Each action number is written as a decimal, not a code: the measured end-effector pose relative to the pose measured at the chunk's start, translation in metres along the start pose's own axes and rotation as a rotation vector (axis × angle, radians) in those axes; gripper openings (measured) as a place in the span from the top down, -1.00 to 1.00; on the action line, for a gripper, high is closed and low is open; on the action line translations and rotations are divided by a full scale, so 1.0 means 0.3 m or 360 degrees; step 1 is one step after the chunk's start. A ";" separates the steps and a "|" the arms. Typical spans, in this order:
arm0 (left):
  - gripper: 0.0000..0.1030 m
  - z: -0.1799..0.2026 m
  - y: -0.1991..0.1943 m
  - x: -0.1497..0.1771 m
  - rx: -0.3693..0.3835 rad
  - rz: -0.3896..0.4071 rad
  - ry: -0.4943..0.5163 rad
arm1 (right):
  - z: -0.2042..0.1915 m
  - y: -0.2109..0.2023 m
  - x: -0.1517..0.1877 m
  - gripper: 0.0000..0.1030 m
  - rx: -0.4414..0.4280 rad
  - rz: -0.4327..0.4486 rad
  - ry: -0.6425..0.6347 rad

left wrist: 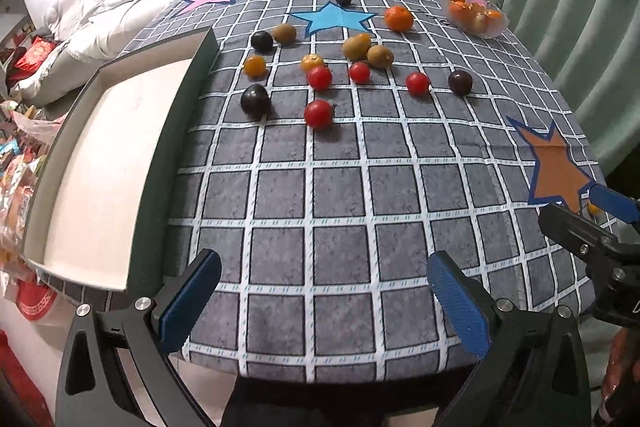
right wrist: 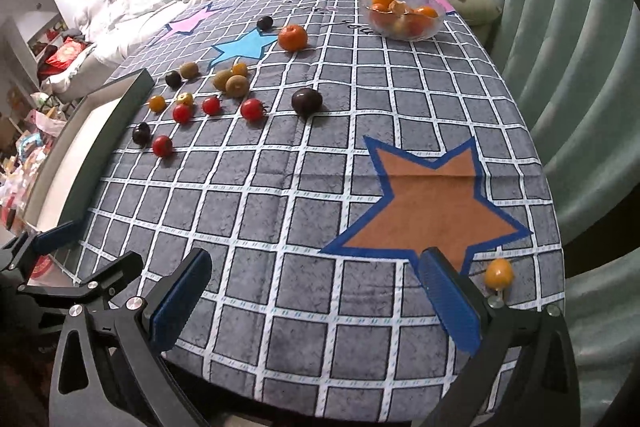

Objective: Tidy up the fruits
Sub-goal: 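Move both tools over the scattered fruits on the tablecloth, then grasp a dark plum with the right tool while the left tool grasps a red cherry tomato, then carry both fruits over the white tray and open both tools to drop them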

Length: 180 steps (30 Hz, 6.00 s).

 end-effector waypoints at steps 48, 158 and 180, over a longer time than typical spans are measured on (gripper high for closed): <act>-1.00 -0.012 0.015 0.038 -0.0044 -0.0062 -0.0034 | -0.042 -0.004 0.033 -1.00 -0.0041 -0.0005 -0.0031; 0.46 -0.700 0.039 -0.099 -0.0129 0.0097 -0.0494 | -0.876 0.157 -0.266 0.39 -0.0529 -0.0081 -0.0633; -0.74 -0.702 0.056 -0.085 -0.0187 0.0128 -0.0429 | -0.944 0.147 -0.265 -0.55 -0.0439 -0.0043 -0.0715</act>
Point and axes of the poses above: each gripper's, at about its wrist camera, not at the fingertips, and y roughly the way its jaws point, z to its right, x to its underside, the point moved 3 cm from there along y, roughly the way its jaws point, and after that the axes turned 8 degrees about -z, right-handed, at the moved point
